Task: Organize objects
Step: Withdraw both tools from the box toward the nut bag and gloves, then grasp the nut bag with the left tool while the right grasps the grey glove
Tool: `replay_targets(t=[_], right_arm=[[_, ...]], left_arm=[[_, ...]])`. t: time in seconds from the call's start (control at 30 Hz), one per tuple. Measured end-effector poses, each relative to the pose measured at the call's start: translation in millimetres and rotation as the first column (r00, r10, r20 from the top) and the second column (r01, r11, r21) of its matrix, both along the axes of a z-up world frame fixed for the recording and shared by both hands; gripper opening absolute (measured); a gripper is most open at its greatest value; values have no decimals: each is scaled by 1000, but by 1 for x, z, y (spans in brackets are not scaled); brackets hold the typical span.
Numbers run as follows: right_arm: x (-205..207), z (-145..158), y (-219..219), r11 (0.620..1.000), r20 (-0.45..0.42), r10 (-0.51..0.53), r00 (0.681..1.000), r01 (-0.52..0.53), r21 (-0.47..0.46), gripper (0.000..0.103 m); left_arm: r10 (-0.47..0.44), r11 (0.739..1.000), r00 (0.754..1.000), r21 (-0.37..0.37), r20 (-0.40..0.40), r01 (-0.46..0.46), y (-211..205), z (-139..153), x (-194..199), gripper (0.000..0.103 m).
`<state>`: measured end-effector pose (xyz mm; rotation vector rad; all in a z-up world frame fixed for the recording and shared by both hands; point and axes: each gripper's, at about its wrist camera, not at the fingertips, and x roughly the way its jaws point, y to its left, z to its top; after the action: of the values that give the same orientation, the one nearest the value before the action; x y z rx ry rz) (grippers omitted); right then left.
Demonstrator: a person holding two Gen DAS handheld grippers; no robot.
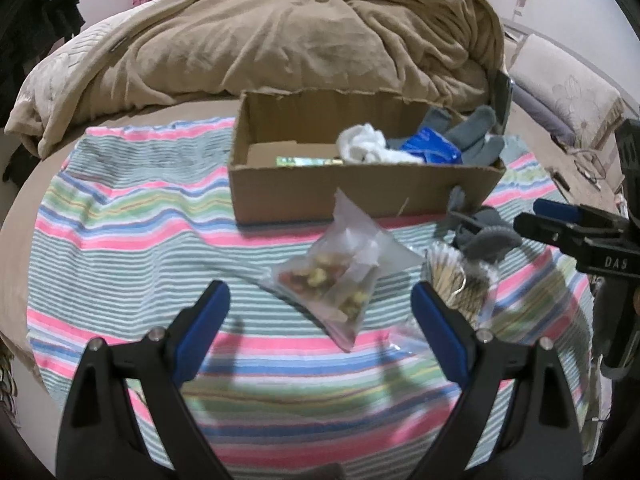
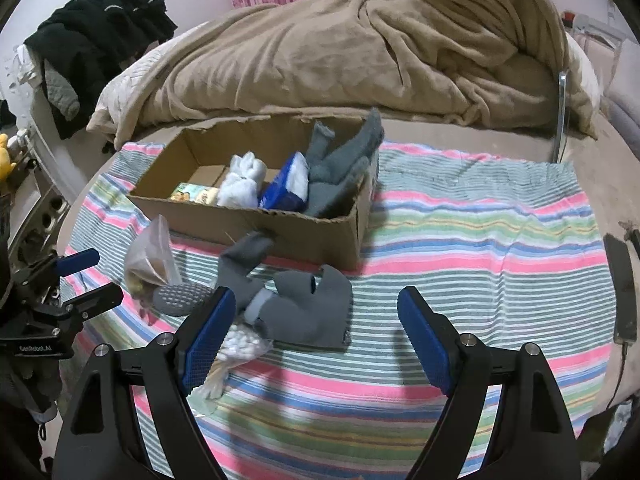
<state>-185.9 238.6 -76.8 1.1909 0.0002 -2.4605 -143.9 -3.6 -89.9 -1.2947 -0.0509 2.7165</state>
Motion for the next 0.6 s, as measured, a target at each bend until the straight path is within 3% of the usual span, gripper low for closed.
replay_targets(t=[0.43, 0.6], right_arm=[[-13, -29, -3, 1000, 81, 15, 997, -13, -21, 86], [-19, -40, -8, 999, 139, 36, 990, -33, -27, 86]], left_arm=[[-23, 1000, 999, -15, 50, 23, 6, -24, -20, 92], [-30, 1000, 997, 6, 73, 30, 5, -31, -25, 75]])
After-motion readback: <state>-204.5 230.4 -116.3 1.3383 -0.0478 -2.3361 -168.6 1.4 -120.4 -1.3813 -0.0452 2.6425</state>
